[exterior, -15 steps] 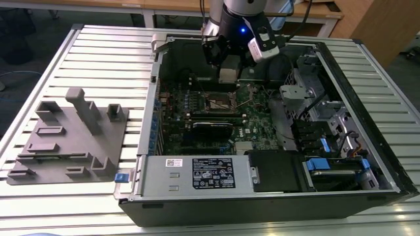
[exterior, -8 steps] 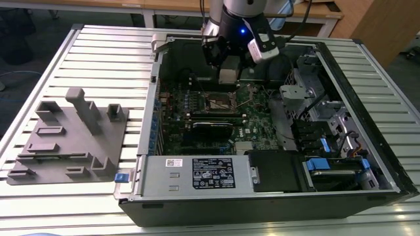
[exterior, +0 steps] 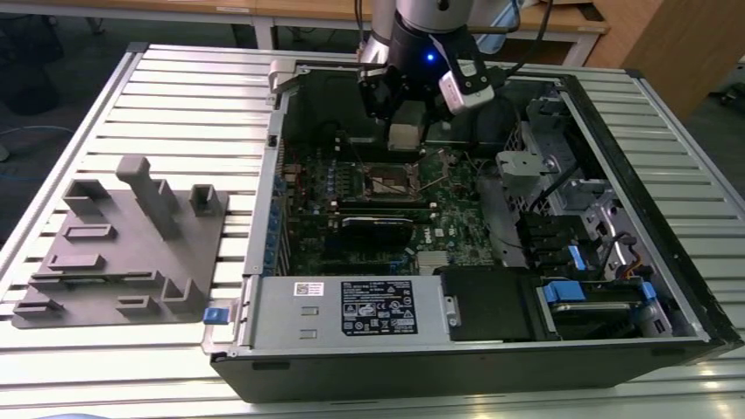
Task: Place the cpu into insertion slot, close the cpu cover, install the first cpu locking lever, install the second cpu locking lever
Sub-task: 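Place the cpu into insertion slot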
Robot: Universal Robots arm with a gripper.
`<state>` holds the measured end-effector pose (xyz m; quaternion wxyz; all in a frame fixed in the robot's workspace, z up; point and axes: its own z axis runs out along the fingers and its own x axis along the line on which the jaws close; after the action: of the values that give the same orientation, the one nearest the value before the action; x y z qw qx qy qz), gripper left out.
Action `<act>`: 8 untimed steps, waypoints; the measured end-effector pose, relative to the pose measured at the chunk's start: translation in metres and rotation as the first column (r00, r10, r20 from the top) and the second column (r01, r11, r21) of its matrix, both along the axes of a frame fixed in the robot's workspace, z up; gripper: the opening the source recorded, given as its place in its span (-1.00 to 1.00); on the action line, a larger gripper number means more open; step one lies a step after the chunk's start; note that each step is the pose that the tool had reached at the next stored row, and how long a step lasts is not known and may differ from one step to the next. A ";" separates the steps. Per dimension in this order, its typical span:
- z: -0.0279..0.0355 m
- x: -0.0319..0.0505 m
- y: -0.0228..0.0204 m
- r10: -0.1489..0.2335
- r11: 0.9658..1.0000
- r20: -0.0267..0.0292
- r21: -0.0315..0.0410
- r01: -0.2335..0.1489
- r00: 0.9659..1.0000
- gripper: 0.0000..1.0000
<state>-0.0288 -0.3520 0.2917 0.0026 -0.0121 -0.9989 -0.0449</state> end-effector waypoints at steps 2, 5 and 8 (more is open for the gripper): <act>-0.0006 0.0000 0.0000 0.000 1.000 0.000 0.000 0.000 1.000 0.08; -0.0016 0.0000 0.0000 0.000 1.000 0.000 0.000 0.000 1.000 0.08; -0.0016 0.0000 0.0000 0.000 1.000 0.000 0.000 0.000 1.000 0.08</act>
<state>-0.0288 -0.3520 0.2900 0.0027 -0.0121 -0.9989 -0.0448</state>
